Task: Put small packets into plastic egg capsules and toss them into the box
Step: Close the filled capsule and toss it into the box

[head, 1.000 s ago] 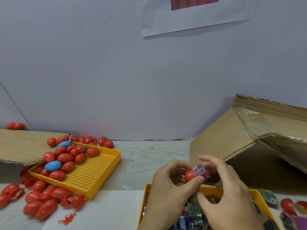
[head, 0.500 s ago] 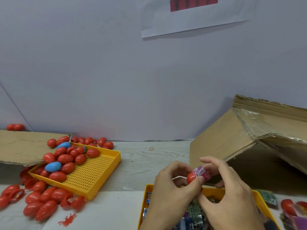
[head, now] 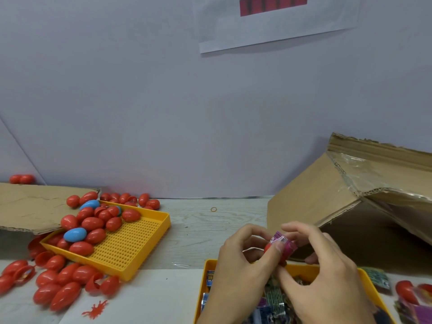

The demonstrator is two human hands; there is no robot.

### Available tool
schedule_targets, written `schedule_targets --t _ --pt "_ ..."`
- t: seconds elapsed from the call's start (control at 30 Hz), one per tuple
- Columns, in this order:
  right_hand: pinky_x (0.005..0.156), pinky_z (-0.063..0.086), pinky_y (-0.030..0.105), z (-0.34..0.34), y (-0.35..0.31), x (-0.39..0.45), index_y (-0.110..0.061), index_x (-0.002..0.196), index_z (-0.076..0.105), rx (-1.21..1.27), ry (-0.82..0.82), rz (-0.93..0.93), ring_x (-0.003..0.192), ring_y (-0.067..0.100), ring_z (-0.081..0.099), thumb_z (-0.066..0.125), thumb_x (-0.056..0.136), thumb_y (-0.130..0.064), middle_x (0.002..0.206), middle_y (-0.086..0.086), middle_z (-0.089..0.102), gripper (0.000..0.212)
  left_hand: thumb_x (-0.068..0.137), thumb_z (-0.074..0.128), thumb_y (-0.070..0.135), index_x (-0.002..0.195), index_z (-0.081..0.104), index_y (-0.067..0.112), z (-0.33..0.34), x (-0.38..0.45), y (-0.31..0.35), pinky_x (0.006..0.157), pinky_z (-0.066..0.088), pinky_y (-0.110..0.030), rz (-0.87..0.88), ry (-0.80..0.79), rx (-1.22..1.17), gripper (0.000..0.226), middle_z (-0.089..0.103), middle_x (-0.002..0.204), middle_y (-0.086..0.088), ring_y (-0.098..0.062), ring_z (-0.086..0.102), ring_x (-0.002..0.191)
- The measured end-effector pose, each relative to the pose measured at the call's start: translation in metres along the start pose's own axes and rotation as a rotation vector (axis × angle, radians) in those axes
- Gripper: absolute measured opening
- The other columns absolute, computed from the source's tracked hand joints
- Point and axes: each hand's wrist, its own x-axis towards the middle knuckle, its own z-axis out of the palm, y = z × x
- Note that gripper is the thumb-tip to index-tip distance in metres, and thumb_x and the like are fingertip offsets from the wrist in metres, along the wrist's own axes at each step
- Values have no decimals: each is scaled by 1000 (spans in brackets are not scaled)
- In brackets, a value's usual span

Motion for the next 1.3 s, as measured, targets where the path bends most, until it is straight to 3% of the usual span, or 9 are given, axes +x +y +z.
schedule_targets --t 0.13,0.23,0.4,0.57,0.7,0.87,1.03,1.13,1.3 --pt "65 37 10 0 -1 0 -44 103 55 11 2 10 84 -5 56 92 50 -10 88 -20 59 73 85 74 28 83 67 23 0 0 1 77 56 -53 -15 1 -4 9 73 88 -11 -30 74 81" --pt "67 37 10 0 -1 1 -47 102 53 28 7 8 96 -10 52 92 50 -10 89 -22 60 75 88 72 25 84 66 23 -1 0 0 79 56 -50 -47 -6 -2 8 73 89 -9 -25 74 82" --pt "69 39 10 0 -2 0 -46 102 55 53 -12 1 102 -15 49 93 50 -11 92 -22 61 73 90 70 29 98 67 23 1 -1 1 80 59 -36 -99 -47 -36 11 75 98 -2 -19 74 87" --pt "68 46 4 0 0 -1 -47 105 56 63 -14 0 101 -13 51 90 53 -7 94 -21 65 74 87 73 30 99 74 25 0 1 -3 83 58 -28 -88 -63 21 13 75 99 1 -12 71 94" --pt "78 43 0 1 0 -2 -47 109 56 75 9 8 95 -7 58 89 54 -3 97 -19 67 78 85 75 30 100 74 21 0 3 -5 82 59 -31 -85 -72 8 17 76 97 -1 -16 73 92" --pt "79 46 4 2 1 -3 -48 111 56 90 28 3 96 -5 58 88 55 -1 98 -17 67 79 87 73 23 100 76 20 -1 3 -2 74 56 -20 -78 -81 -15 13 77 94 2 -11 73 90" --pt "79 49 9 1 0 -3 -48 111 58 110 -4 -2 95 -5 60 90 57 -6 100 -19 67 75 89 71 27 105 73 22 1 3 -1 80 58 -28 -70 -64 -19 17 75 100 -2 -16 72 91" --pt "77 51 8 0 -1 -3 -54 108 55 123 -40 5 95 -7 61 89 58 -6 101 -22 66 76 88 72 23 106 74 20 1 3 -2 77 57 -22 -79 -70 -10 18 75 100 -2 -14 72 91" --pt "86 47 8 -1 -2 -2 -51 112 55 140 -38 -9 98 -7 61 88 58 -5 103 -22 67 78 87 73 18 105 74 17 0 4 -2 81 58 -25 -99 -91 -33 18 77 96 -2 -15 73 91"
